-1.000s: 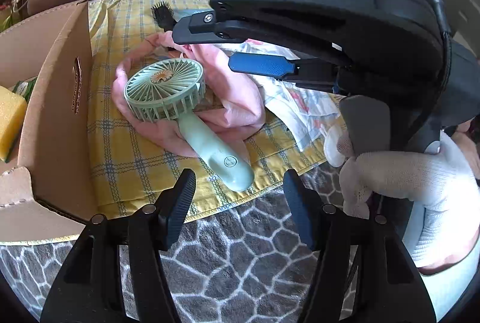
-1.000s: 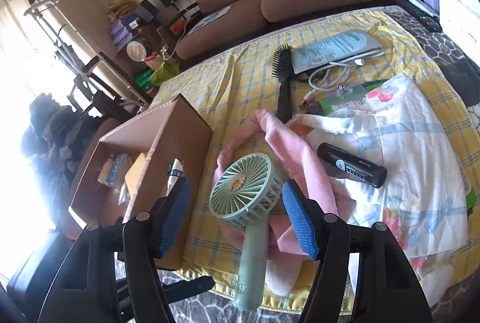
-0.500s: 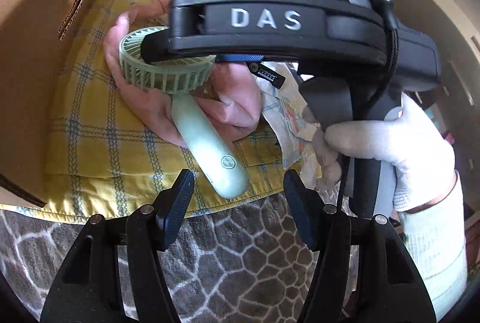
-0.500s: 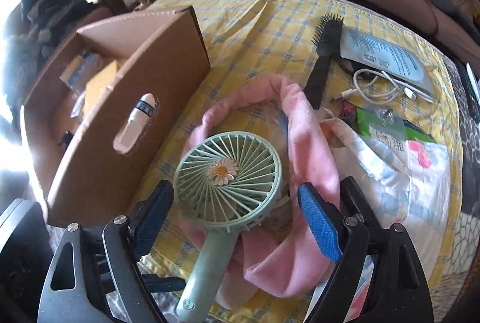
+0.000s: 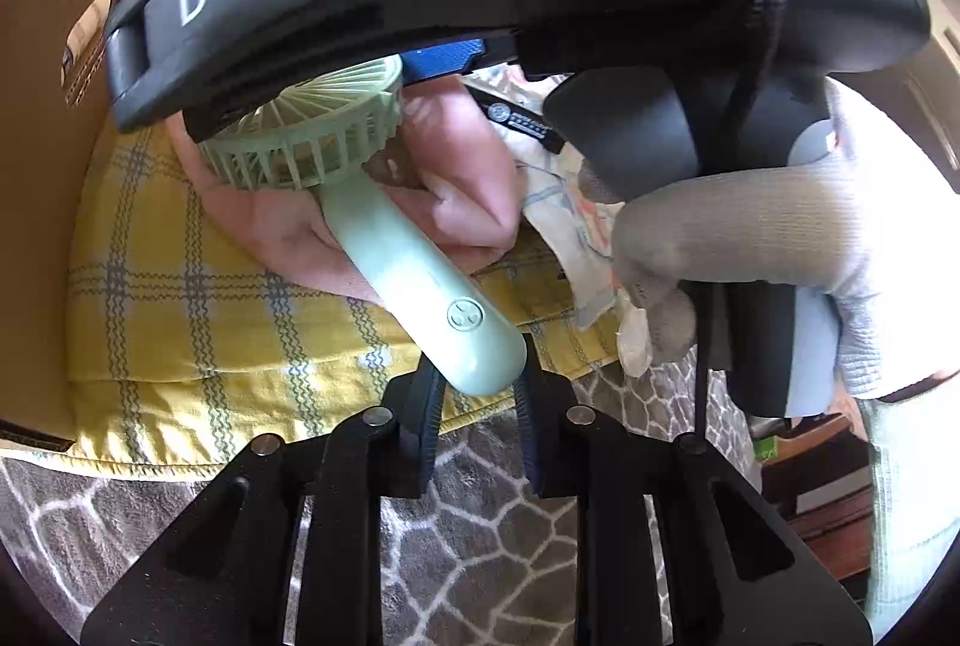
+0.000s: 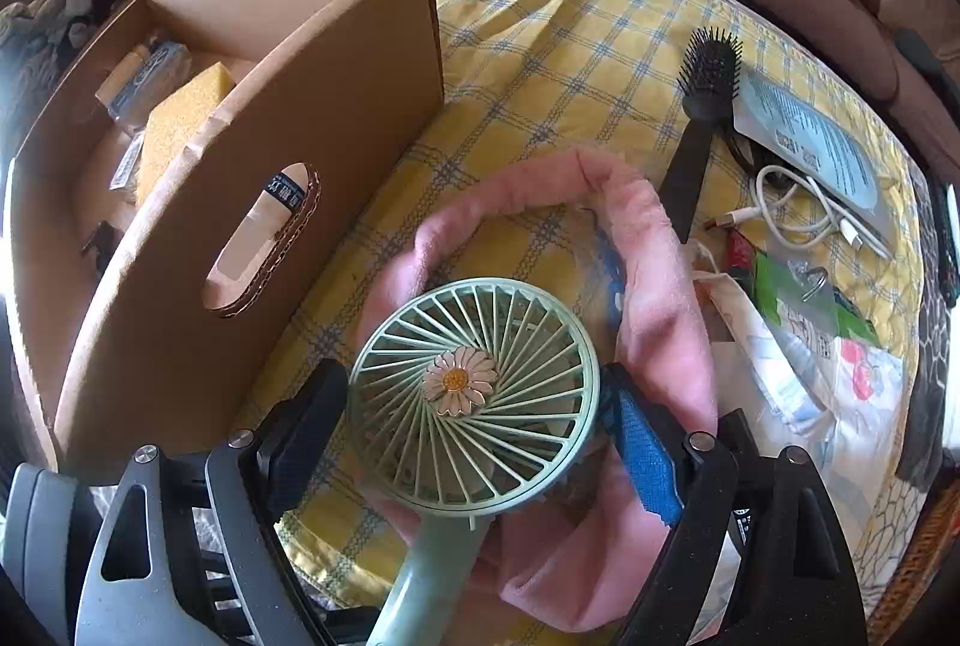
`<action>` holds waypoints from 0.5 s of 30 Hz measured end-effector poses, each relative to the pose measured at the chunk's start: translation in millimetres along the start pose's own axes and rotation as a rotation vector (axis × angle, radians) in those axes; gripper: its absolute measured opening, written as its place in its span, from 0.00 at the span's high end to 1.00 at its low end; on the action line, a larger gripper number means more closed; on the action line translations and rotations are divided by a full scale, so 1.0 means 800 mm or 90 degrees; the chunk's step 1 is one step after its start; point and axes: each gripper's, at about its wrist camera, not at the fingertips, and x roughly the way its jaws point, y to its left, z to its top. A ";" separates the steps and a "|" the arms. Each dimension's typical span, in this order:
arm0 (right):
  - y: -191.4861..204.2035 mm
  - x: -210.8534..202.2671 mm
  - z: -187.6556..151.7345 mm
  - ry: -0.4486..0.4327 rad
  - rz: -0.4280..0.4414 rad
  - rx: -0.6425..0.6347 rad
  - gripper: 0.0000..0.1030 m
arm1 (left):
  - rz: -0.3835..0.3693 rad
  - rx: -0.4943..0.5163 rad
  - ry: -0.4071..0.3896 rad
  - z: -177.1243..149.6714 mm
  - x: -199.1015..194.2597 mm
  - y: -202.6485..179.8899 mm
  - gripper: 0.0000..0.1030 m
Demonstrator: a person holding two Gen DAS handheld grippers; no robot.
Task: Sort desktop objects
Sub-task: 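Grasp the fan head with the right gripper while the left gripper releases the handle, then carry the fan over the cardboard box with the right gripper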
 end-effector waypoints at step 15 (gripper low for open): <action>-0.028 -0.114 -0.040 -0.112 0.020 0.167 0.17 | -0.003 -0.002 -0.009 -0.018 -0.078 0.027 0.69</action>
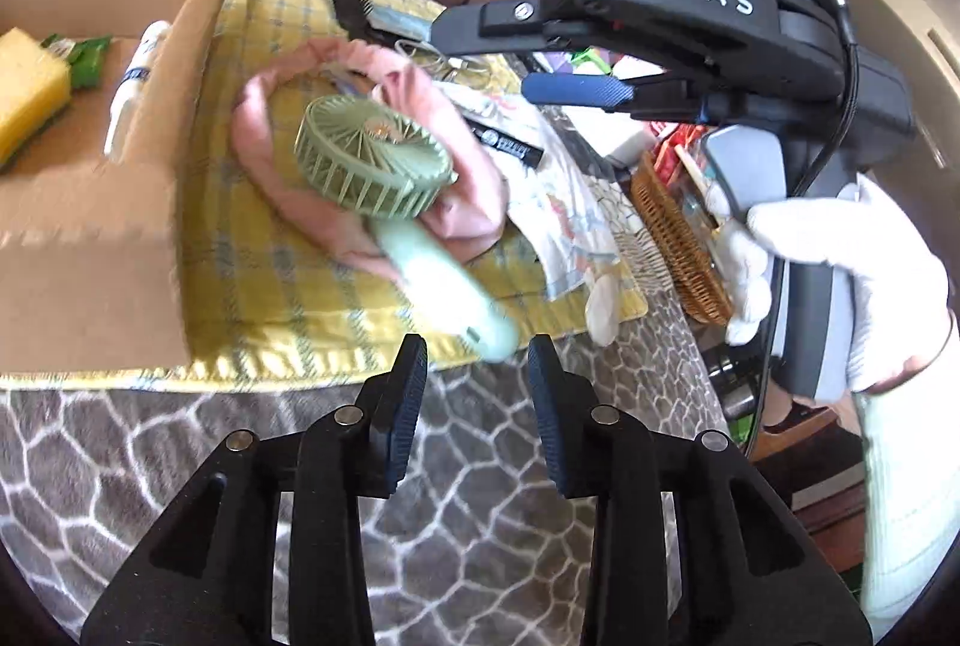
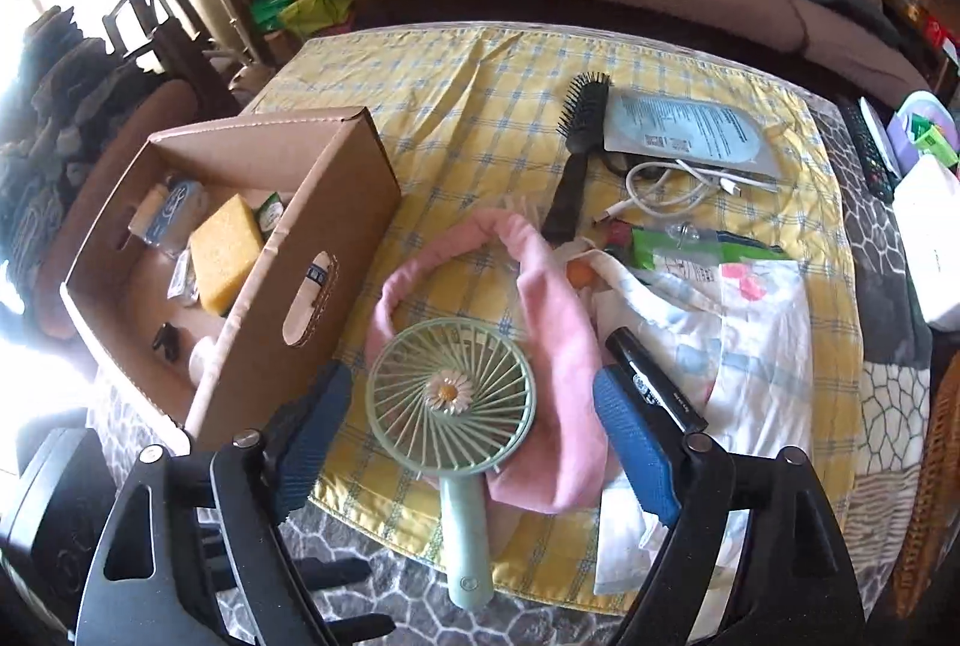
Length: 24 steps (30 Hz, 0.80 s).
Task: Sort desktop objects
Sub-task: 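Carry the fan over the cardboard box with the right gripper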
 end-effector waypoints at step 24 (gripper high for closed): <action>0.015 0.061 -0.016 -0.001 -0.031 0.017 0.18 | -0.006 0.105 -0.013 0.009 -0.071 -0.021 0.46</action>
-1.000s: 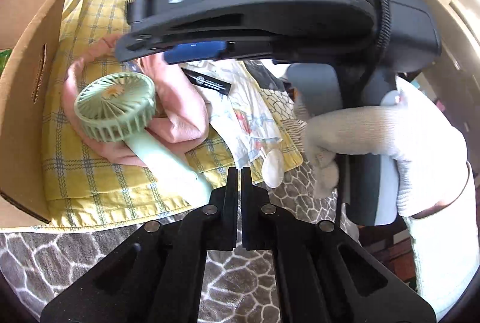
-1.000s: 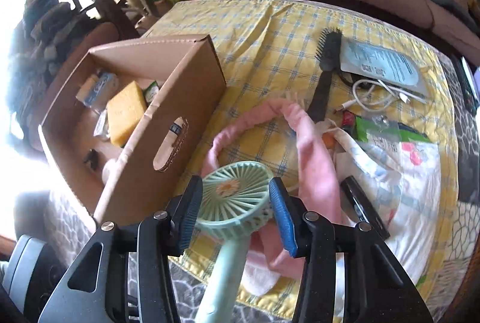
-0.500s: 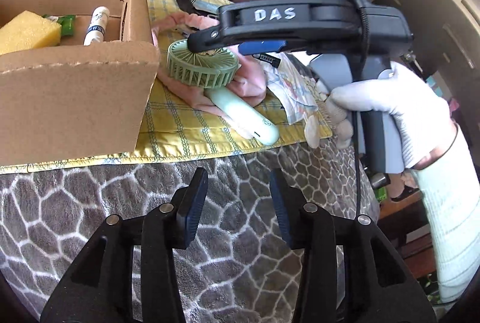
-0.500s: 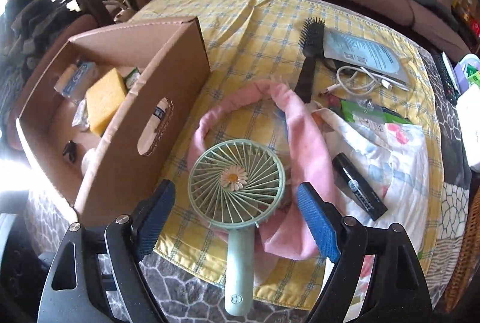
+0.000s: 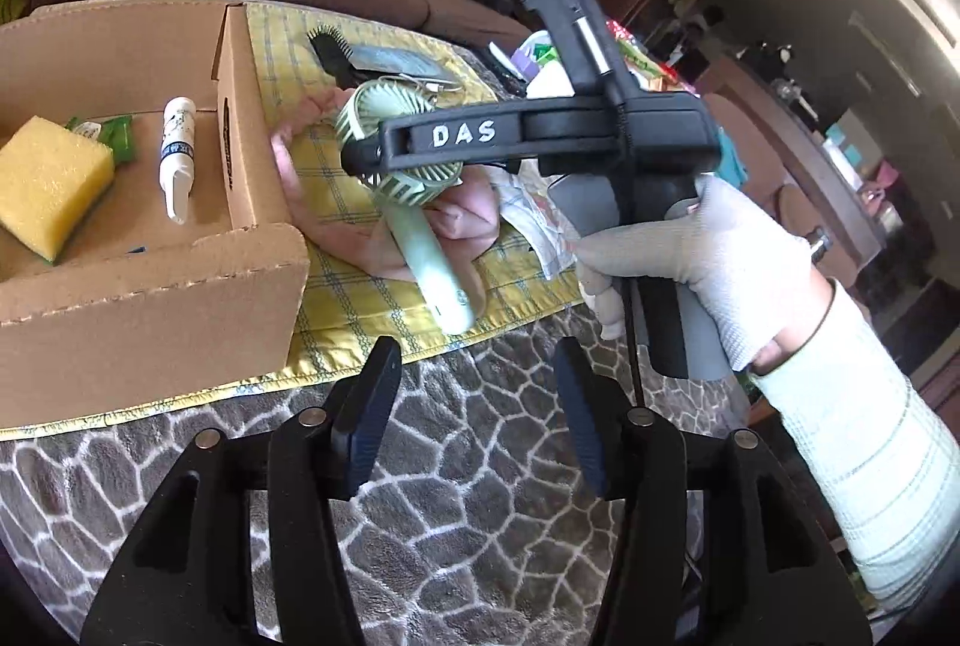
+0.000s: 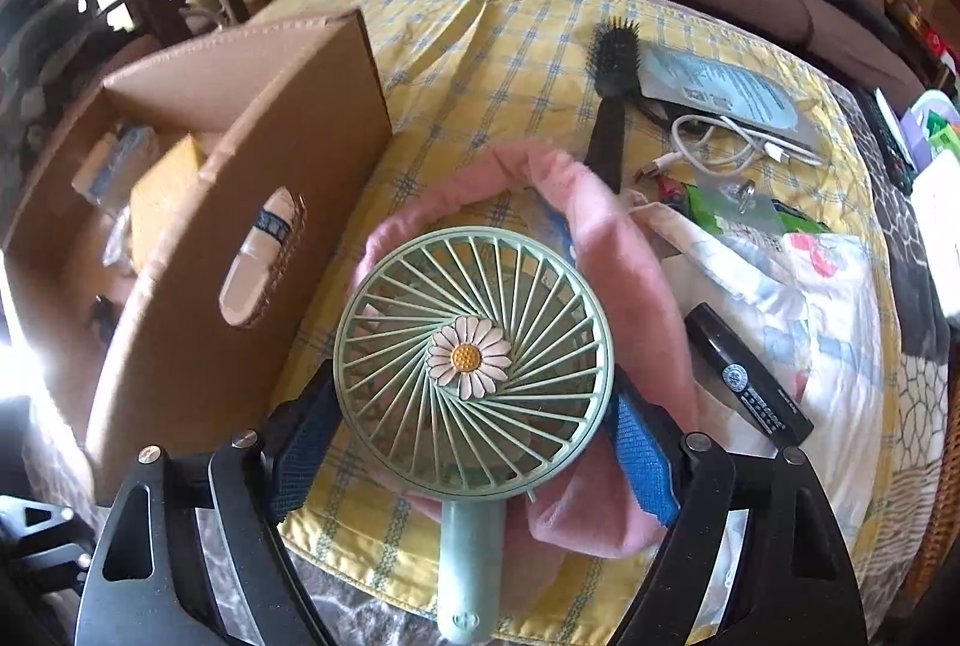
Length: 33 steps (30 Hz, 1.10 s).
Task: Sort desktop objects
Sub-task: 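Carry the fan over the cardboard box with the right gripper, then lower the fan into the box and open the right gripper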
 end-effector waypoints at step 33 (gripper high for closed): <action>0.230 -0.051 0.103 -0.069 0.072 -0.043 0.18 | 0.148 -0.027 -0.104 0.090 -0.234 0.179 0.37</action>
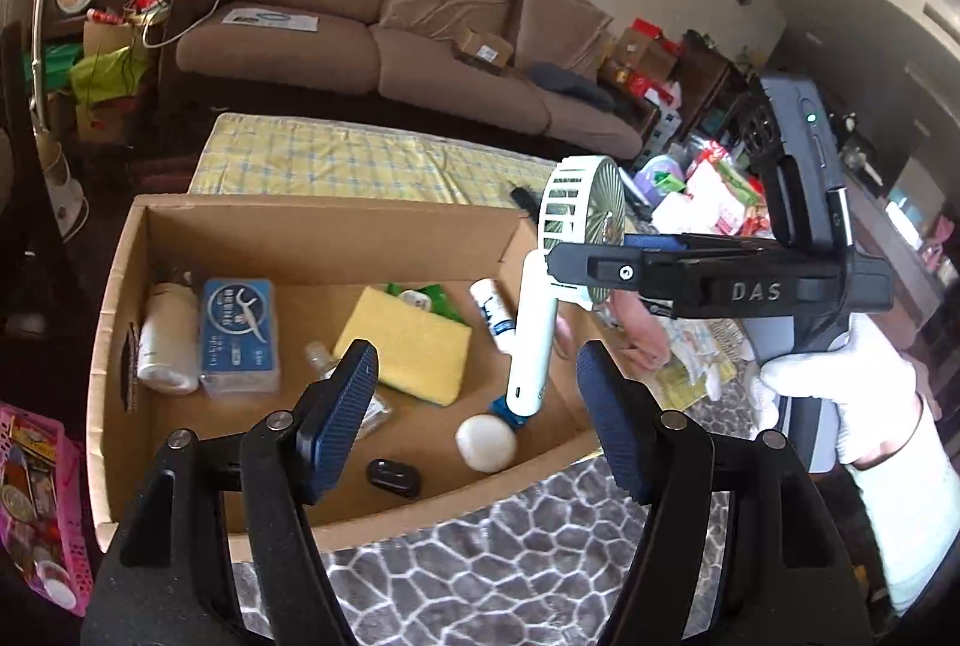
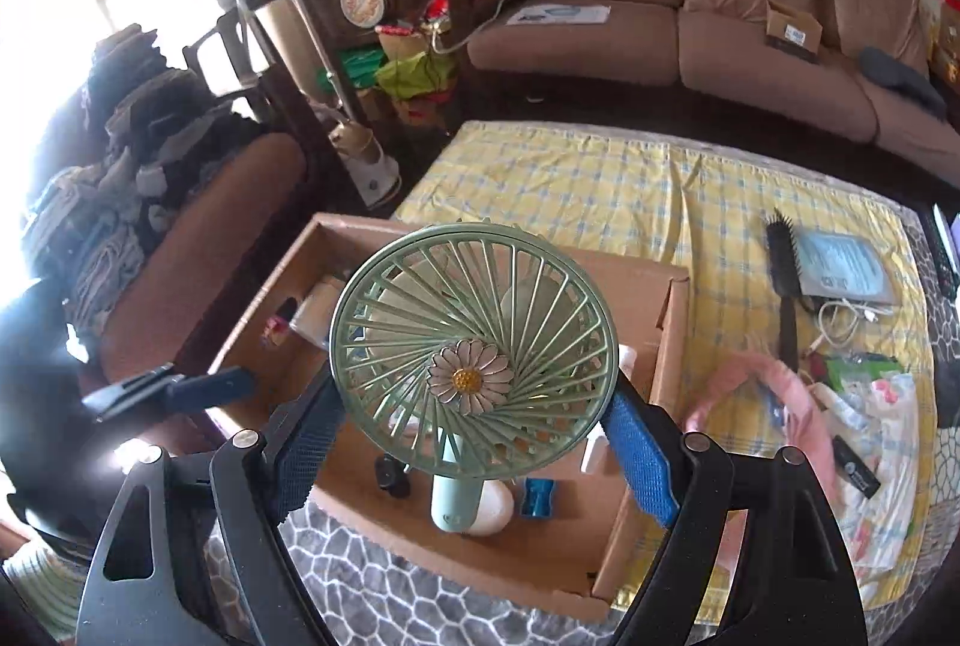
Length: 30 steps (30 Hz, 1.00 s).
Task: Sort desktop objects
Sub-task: 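Lower the fan into the box and open the right gripper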
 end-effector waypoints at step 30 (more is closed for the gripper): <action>-0.023 0.086 0.034 0.083 -0.150 -0.024 0.15 | -0.057 -0.016 0.063 -0.017 0.078 0.022 0.26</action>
